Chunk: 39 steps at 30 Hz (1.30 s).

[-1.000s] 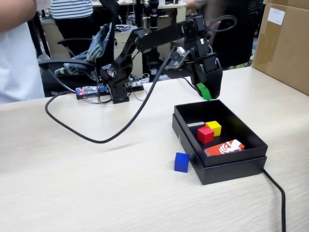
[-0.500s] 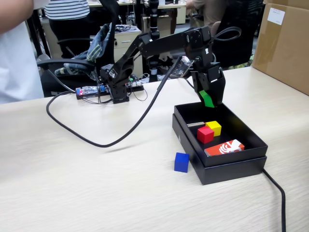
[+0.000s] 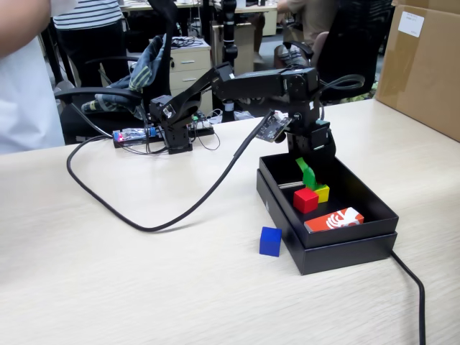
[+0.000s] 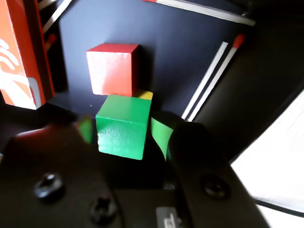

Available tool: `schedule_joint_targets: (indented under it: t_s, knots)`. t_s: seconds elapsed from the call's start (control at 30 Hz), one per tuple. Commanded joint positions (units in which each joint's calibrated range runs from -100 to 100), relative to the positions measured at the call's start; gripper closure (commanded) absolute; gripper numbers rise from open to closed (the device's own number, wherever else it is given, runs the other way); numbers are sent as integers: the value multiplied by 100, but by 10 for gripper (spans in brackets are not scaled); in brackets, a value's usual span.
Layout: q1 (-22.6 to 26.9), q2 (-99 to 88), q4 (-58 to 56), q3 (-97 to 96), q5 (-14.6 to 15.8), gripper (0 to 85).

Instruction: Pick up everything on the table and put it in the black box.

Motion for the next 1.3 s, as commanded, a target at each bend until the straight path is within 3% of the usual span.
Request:
schedule_joint_targets:
  t_s: [0.0, 0.27, 0.5, 0.83, 1.27]
  knots:
    - [-49, -763, 41, 370, -34, 459]
    - [-781, -3046, 7, 62, -215, 450]
    - [-1353, -2518, 15, -210, -278, 400]
    - [-1348, 511, 162, 1005, -176, 406]
    - [-1206, 1555, 620, 1313, -78, 434]
